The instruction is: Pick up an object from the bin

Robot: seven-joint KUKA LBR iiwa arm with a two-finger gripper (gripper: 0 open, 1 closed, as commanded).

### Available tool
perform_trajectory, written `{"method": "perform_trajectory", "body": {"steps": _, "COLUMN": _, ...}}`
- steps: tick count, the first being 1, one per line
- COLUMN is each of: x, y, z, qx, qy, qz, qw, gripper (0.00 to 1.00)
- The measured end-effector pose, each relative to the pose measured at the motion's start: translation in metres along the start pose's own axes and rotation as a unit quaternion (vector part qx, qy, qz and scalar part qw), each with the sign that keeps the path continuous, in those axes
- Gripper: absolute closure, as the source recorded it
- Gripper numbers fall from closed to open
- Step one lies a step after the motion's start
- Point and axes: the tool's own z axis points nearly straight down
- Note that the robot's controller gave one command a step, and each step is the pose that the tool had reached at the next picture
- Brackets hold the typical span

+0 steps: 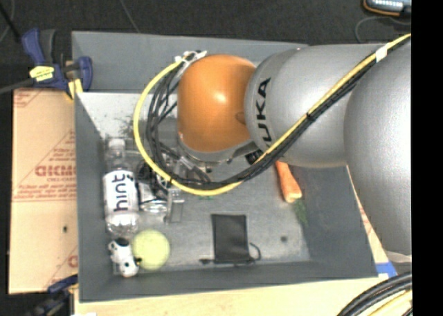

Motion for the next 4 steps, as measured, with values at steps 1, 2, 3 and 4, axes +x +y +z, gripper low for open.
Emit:
{"method": "perform_trajectory", "body": {"steps": 1, "x": -0.001, "y": -0.001, "z": -0.005, "qx": -0.001, "qy": -0.0036, "qz": 0.002, "qw": 1.0, "gripper": 0.0}}
{"method": "perform_trajectory", "body": {"steps": 2, "x": 0.035, "y": 0.014, "z": 0.026, "qx": 0.0, "qy": -0.0024, "qz": -0.036, "qw": 0.9994, "gripper": 0.0}}
{"method": "perform_trajectory", "body": {"steps": 3, "x": 0.058, "y": 0.028, "z": 0.052, "qx": -0.001, "qy": -0.0035, "qz": -0.022, "qw": 0.9998, "gripper": 0.0}}
{"method": "perform_trajectory", "body": {"steps": 4, "x": 0.068, "y": 0.026, "z": 0.083, "qx": 0.0, "qy": -0.0034, "qz": -0.061, "qw": 0.9981, "gripper": 0.0}}
